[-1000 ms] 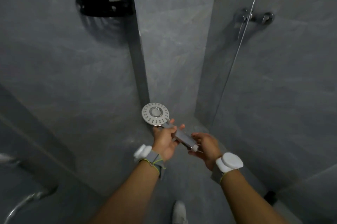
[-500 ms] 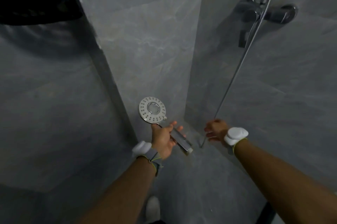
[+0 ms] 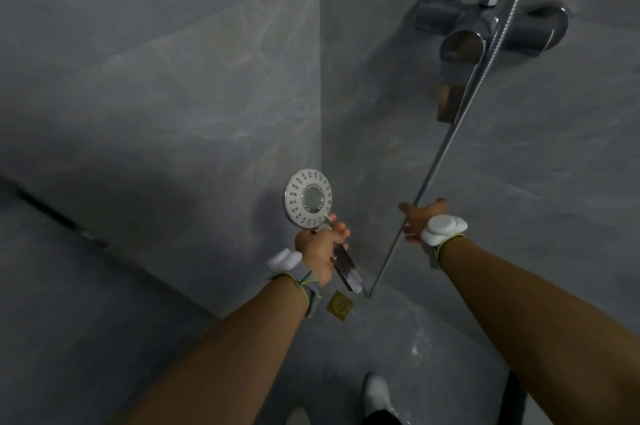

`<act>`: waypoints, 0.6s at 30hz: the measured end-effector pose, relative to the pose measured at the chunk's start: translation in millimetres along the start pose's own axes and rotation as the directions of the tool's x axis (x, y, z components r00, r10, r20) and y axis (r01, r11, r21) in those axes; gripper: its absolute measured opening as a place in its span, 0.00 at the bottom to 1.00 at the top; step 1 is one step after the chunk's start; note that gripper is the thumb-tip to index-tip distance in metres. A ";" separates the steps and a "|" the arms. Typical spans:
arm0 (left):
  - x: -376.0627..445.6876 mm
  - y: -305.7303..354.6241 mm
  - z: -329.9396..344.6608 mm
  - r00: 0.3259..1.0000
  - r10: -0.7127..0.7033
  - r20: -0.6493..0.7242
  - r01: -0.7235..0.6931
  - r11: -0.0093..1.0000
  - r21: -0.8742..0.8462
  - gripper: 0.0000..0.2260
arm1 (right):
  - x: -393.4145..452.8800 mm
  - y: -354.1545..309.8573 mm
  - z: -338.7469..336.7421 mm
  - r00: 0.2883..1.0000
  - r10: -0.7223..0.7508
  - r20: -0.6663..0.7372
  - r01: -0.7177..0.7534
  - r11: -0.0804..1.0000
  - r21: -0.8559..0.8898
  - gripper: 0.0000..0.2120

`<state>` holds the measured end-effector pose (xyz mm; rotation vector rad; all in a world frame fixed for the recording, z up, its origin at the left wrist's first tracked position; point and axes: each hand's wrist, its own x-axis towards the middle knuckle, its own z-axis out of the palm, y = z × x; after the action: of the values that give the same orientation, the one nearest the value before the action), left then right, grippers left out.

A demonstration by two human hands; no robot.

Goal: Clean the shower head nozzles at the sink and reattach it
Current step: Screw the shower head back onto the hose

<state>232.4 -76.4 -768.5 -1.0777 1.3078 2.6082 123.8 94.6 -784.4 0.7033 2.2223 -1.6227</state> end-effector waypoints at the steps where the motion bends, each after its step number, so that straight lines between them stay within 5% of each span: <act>1: 12.5 1.2 9.5 1.000 -0.007 0.020 0.007 1.000 0.016 0.16 | 15.3 -6.7 -0.1 1.000 -0.005 -0.005 0.006 1.000 0.030 0.34; 5: 45.9 1.7 37.2 1.000 -0.025 0.013 0.025 0.999 0.030 0.15 | 49.9 -12.3 1.4 0.991 -0.101 0.092 0.116 0.977 -0.178 0.18; 9: 75.1 -10.1 60.7 0.997 -0.075 -0.023 0.074 0.996 -0.055 0.15 | 70.1 -11.1 6.2 0.973 -0.172 0.156 0.203 0.955 -0.214 0.14; 14: 92.9 -29.1 61.9 0.988 -0.056 -0.145 0.075 0.989 0.131 0.08 | 54.7 -13.4 25.5 0.939 -0.223 0.263 0.221 0.975 0.039 0.16; 18: 98.5 -41.2 64.8 0.988 -0.050 -0.146 0.082 0.972 0.221 0.19 | 30.6 -15.3 31.0 0.926 -0.229 0.300 0.166 0.961 0.219 0.17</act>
<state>133.9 -29.5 -829.3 -1.2577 1.5239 2.3031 88.5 67.9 -797.5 0.2322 1.9701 -1.9098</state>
